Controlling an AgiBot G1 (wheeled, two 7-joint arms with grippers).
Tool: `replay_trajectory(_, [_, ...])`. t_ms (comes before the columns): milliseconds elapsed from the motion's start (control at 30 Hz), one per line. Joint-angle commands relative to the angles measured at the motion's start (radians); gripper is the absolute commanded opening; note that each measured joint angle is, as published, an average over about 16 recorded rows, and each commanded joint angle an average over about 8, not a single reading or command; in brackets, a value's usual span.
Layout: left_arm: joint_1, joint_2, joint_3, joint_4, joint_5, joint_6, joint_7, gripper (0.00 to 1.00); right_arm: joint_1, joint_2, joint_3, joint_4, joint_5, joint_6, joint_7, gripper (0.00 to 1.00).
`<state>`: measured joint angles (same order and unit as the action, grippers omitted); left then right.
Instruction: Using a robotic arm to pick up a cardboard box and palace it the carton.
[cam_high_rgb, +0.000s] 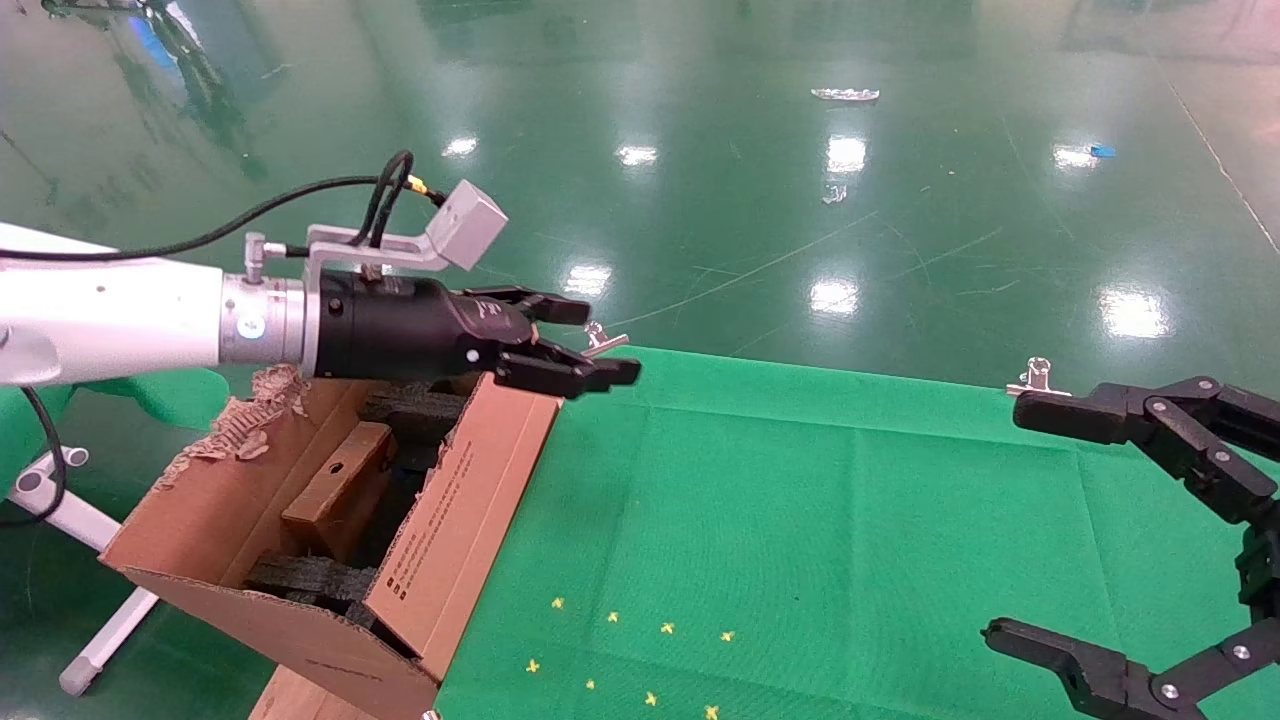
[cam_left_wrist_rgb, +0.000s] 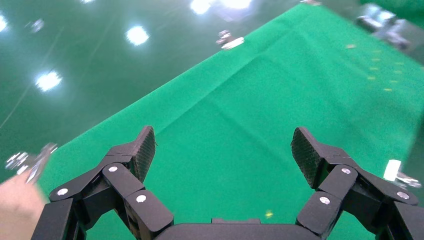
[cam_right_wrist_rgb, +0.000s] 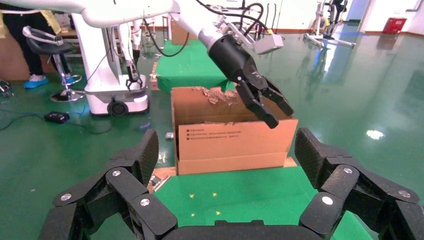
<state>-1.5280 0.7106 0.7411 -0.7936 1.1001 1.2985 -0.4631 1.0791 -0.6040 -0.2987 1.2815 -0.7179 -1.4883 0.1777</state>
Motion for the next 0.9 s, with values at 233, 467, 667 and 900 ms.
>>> replay_trajectory(233, [0.134,-0.029,-0.136,-0.145,-0.109,0.058,0.081,1.00,0.000,0.000,0.000,0.000,0.000,0.000,0.000,1.00])
replay_trajectory(467, [0.250,-0.055,-0.254,-0.270,-0.204,0.109,0.152,1.00,0.000,0.000,-0.001,0.000,0.001,0.000,0.000,1.00])
replay_trajectory(667, [0.349,-0.076,-0.355,-0.378,-0.284,0.152,0.212,1.00,0.000,0.000,-0.001,0.000,0.001,0.000,-0.001,1.00])
replay_trajectory(900, [0.455,-0.100,-0.463,-0.492,-0.371,0.198,0.275,1.00,0.000,0.001,-0.001,0.000,0.001,0.001,-0.001,1.00])
